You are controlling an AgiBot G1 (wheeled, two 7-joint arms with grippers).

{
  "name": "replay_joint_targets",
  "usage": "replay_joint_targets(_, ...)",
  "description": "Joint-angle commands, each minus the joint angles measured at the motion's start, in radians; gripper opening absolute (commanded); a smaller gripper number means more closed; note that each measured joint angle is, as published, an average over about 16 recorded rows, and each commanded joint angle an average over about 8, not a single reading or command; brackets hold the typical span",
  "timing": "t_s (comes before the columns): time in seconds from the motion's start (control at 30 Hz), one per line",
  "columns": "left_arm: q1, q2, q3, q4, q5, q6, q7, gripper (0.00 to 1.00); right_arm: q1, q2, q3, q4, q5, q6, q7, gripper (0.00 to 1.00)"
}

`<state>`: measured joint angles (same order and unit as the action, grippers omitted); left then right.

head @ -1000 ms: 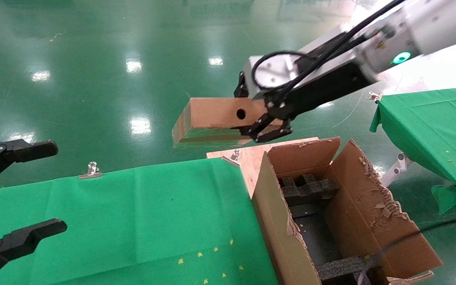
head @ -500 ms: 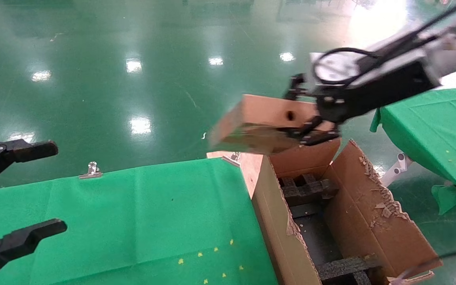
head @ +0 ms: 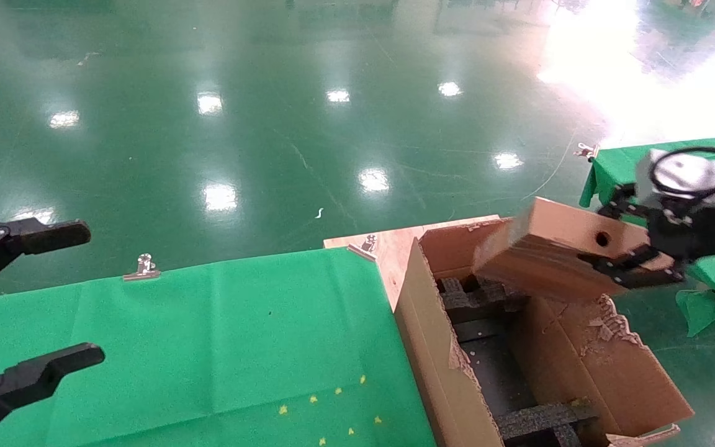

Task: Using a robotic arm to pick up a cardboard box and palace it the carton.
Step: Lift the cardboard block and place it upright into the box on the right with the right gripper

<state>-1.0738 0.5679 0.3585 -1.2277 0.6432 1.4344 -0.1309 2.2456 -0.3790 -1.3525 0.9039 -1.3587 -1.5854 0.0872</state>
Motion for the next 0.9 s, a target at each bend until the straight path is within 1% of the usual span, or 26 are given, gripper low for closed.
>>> replay_joint_targets(0.03,0.000,0.000,0.000,0.000,0.000,0.000,0.000,1.00,0.004,0.032,-0.020,0.003,0.007,0.002,0.013,0.00)
replay_joint_targets(0.2,0.000,0.000,0.000,0.000,0.000,0.000,0.000,1.00,0.010,0.058,-0.039,0.006,0.013,0.006,0.023,0.00)
replay_joint_targets(0.37,0.000,0.000,0.000,0.000,0.000,0.000,0.000,1.00,0.007,0.053,-0.037,0.005,0.014,0.012,0.025,0.00)
replay_joint_targets(0.5,0.000,0.000,0.000,0.000,0.000,0.000,0.000,1.00,-0.013,0.054,-0.044,-0.007,0.026,0.037,0.065,0.00)
replay_joint_targets(0.6,0.000,0.000,0.000,0.000,0.000,0.000,0.000,1.00,-0.048,0.062,-0.054,-0.020,0.049,0.074,0.137,0.00)
replay_joint_targets(0.7,0.000,0.000,0.000,0.000,0.000,0.000,0.000,1.00,-0.094,0.077,-0.067,-0.024,0.076,0.126,0.231,0.00)
replay_joint_targets(0.9,0.000,0.000,0.000,0.000,0.000,0.000,0.000,1.00,-0.172,0.126,-0.096,0.018,0.088,0.250,0.436,0.00)
